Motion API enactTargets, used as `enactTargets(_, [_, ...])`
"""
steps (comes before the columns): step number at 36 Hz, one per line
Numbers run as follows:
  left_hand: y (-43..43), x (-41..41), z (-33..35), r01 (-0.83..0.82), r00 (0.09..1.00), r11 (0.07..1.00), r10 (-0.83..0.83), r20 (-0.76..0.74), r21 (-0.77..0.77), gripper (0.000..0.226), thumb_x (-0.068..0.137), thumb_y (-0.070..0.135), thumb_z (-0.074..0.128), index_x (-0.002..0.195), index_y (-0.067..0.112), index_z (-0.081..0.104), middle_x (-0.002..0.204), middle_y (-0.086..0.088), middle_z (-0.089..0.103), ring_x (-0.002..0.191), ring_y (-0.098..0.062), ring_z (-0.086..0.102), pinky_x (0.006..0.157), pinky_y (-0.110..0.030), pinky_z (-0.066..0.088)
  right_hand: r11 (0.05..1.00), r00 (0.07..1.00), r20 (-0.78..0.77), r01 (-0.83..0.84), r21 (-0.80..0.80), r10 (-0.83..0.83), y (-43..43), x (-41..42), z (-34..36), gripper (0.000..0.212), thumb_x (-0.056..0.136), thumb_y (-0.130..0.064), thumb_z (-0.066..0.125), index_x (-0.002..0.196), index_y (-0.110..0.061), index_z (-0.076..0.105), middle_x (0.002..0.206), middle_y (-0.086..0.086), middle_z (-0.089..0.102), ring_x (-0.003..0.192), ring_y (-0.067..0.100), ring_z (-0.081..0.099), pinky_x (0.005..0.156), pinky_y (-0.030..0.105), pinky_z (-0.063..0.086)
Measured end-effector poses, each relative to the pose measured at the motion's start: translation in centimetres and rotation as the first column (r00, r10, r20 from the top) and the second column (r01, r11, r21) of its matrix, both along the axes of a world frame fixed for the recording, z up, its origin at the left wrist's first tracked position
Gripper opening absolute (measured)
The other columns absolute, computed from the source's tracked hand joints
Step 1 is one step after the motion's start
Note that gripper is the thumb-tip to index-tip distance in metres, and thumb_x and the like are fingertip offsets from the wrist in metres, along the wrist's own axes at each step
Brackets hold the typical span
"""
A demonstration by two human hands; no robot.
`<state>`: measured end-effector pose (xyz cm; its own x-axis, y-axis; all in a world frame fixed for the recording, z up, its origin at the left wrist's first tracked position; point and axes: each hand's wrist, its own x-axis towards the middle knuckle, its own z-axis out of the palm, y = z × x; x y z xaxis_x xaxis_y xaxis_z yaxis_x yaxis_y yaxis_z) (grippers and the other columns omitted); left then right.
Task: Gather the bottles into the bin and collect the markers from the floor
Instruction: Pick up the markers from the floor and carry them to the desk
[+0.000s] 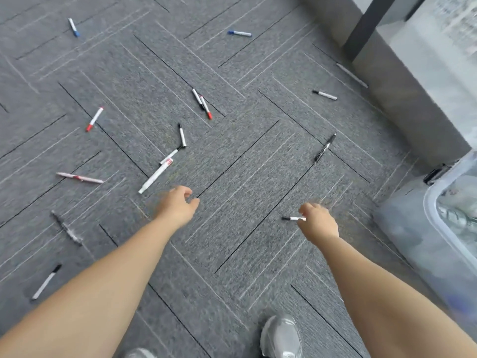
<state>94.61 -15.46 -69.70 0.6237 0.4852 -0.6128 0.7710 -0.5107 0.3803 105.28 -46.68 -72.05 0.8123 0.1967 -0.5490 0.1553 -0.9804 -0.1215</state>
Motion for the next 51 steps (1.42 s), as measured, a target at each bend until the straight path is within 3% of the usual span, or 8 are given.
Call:
enactTargets(5, [1.7,0.9,-5.5,0.012,0.999,0.999,-0.014,0.04,0.04,0.039,0.093,0.032,0.056,0.128,0.016,0.05,0.13,-0.002,0.055,0.113,-0.022,0.056,0.09,-0.036,0.044,0.958,0.969,0.058,-0.228,-0.172,0.241,0.5,0.2,-6.0,0.029,0.092,-0.01,0.047,0.12,-0.017,0.052,0.121,0.002,0.056,0.112,0.023,0.05,0.09,0.034,0.046])
enactTargets(11, [4.4,1.2,-7.1,-0.035,0.993,0.999,0.031,0.113,0.033,0.043,0.093,0.031,0.056,0.132,0.014,0.047,0.13,-0.004,0.055,0.114,-0.024,0.055,0.093,-0.038,0.045,0.942,0.953,0.115,-0.249,-0.226,0.28,1.7,-0.3,-7.9,0.026,0.092,-0.009,0.049,0.118,-0.014,0.048,0.115,0.004,0.055,0.105,0.022,0.052,0.087,0.033,0.05])
enactTargets(17, [7.7,-2.5,-3.7,-0.074,0.988,0.994,0.062,0.138,0.085,0.041,0.092,0.033,0.057,0.129,0.017,0.05,0.128,-0.002,0.053,0.106,-0.02,0.056,0.085,-0.034,0.045,0.952,0.943,0.131,-0.297,-0.078,0.305,7.9,-1.9,-5.3,0.023,0.099,-0.017,0.036,0.118,-0.012,0.046,0.117,0.007,0.051,0.101,0.026,0.054,0.07,0.032,0.043])
enactTargets(25, [19.4,-8.4,3.4,0.082,0.985,0.918,-0.134,0.11,0.389,0.041,0.089,0.033,0.059,0.127,0.016,0.055,0.129,-0.008,0.055,0.12,-0.03,0.051,0.099,-0.042,0.044,0.906,0.907,0.145,-0.411,0.102,0.395,21.1,-3.2,-3.1,0.027,0.099,-0.017,0.031,0.117,-0.01,0.049,0.114,0.011,0.059,0.095,0.028,0.057,0.073,0.037,0.045])
enactTargets(29, [24.3,-15.0,4.9,-0.006,0.997,0.896,-0.031,0.076,0.444,0.036,0.088,0.032,0.061,0.121,0.017,0.058,0.124,-0.01,0.057,0.118,-0.031,0.052,0.097,-0.039,0.043,0.835,0.835,0.129,-0.545,0.072,0.534,26.3,-6.0,-2.4,0.026,0.098,-0.013,0.031,0.117,-0.011,0.048,0.116,0.011,0.058,0.1,0.029,0.057,0.073,0.037,0.043])
enactTargets(38, [25.3,-27.9,-3.3,-0.254,0.961,0.913,0.276,-0.026,0.318,0.036,0.089,0.036,0.061,0.12,0.019,0.057,0.127,-0.007,0.056,0.117,-0.029,0.053,0.098,-0.039,0.045,0.697,0.695,0.118,-0.716,0.026,0.71,33.8,-10.4,-2.7,0.028,0.098,-0.017,0.034,0.121,-0.014,0.049,0.117,0.008,0.06,0.101,0.028,0.06,0.076,0.036,0.045])
enactTargets(45, [24.7,-30.7,-7.0,-0.249,0.953,0.927,0.286,-0.098,0.279,0.021,0.086,0.024,0.063,0.106,0.024,0.06,0.12,-0.002,0.057,0.109,-0.023,0.055,0.091,-0.035,0.047,0.67,0.668,0.069,-0.742,-0.009,0.741,35.7,-11.9,-3.6,0.028,0.096,-0.02,0.04,0.123,-0.015,0.047,0.12,0.005,0.058,0.099,0.024,0.058,0.072,0.032,0.043])
enactTargets(51, [24.6,-31.6,-9.4,-0.154,0.941,0.947,0.228,-0.25,0.281,0.037,0.084,0.019,0.063,0.119,0.017,0.051,0.124,-0.002,0.049,0.116,-0.021,0.047,0.101,-0.036,0.044,0.599,0.597,0.063,-0.801,-0.015,0.8,37.9,-12.0,-3.4,0.036,0.097,-0.023,0.044,0.132,-0.015,0.042,0.117,0.002,0.059,0.089,0.015,0.057,0.077,0.028,0.053])
